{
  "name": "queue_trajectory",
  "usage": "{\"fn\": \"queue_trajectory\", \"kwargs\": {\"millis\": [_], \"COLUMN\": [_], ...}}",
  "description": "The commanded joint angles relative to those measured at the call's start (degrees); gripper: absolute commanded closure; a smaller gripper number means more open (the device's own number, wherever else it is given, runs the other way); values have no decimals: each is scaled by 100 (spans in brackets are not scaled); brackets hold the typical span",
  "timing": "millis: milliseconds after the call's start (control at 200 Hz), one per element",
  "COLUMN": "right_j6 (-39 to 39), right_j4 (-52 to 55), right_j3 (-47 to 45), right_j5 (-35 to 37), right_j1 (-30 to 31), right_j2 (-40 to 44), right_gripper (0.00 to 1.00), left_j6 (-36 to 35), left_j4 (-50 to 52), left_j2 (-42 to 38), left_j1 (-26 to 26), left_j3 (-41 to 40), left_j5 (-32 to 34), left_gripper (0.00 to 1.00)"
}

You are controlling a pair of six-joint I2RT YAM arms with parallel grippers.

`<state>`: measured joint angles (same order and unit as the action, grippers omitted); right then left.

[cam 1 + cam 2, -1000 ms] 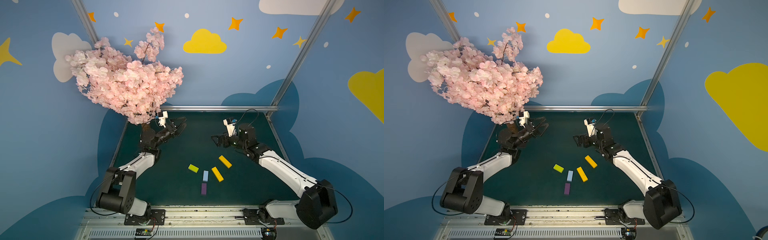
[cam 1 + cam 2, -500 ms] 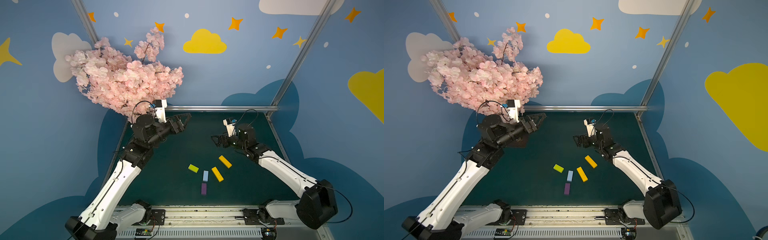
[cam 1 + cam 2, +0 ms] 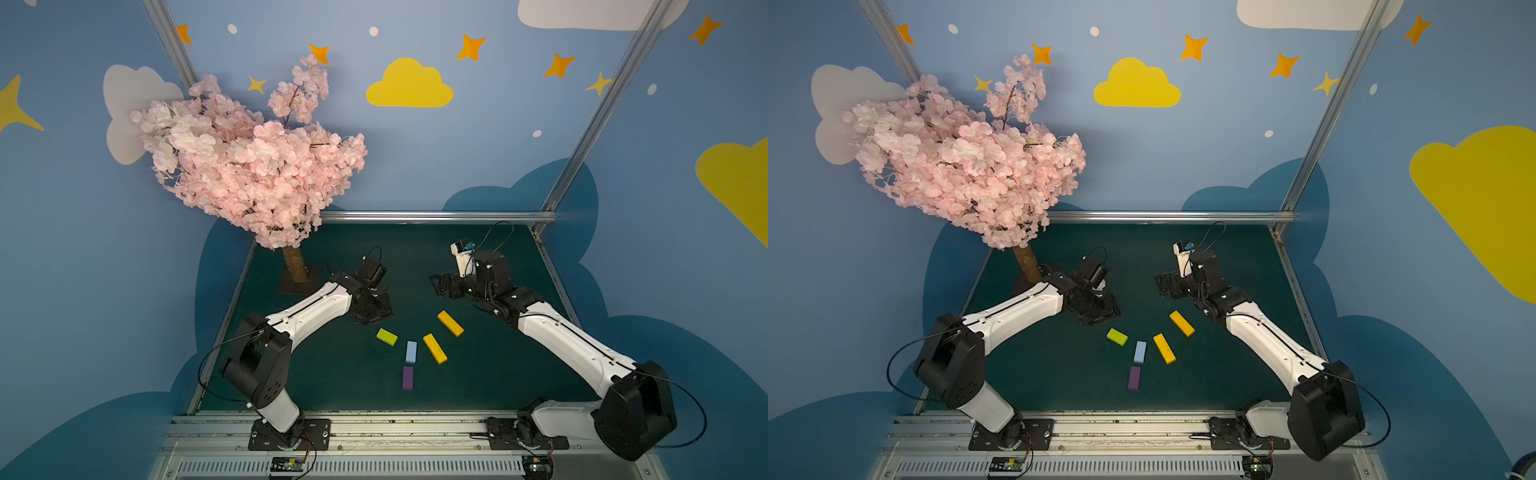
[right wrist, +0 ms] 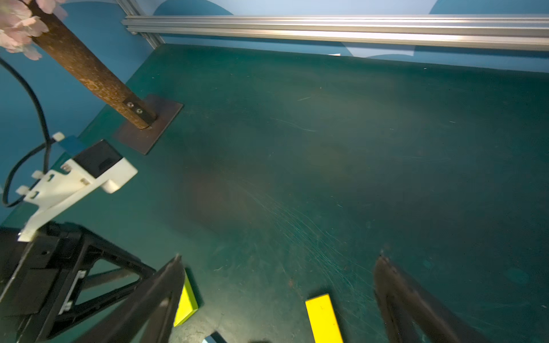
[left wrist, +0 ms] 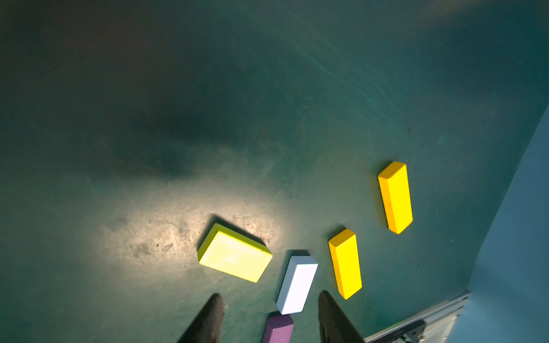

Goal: Assemble the letter k with building blocks
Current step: Pick up the building block from the center of the board.

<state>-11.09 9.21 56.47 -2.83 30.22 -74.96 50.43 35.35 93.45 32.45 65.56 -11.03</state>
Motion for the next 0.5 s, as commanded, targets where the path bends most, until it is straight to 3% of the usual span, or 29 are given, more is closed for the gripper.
{"fn": "queue_trajectory", "kwargs": {"millis": [0,65,145,230,270,325,491], "right_j6": [84,85,75,75,76,86,87], "right_j4": [188,137,72,46,51,81,37], "right_j3": [-6,-71,-140,-176,-180,-187,-308], "right_j5": [299,301,326,331,336,352,466], "right_j1": [59,54,63,63,64,64,85], "right_j2": [210,264,315,333,341,355,497], "right_gripper": [1,1,1,1,1,1,1], "left_j6": [1570,2398,3005,3416,3437,3434,3541], "left_j4": [-799,-1118,-1310,-564,-225,149,793], "left_j2": [-197,-298,-268,43,262,565,1327], "left_j1": [-37,-29,55,172,189,204,303], "left_j3": [-597,-936,-966,-489,-209,180,836], "left_j5": [-580,-471,-379,-40,-49,-158,-947], "left_gripper": [49,50,60,69,79,84,79]}}
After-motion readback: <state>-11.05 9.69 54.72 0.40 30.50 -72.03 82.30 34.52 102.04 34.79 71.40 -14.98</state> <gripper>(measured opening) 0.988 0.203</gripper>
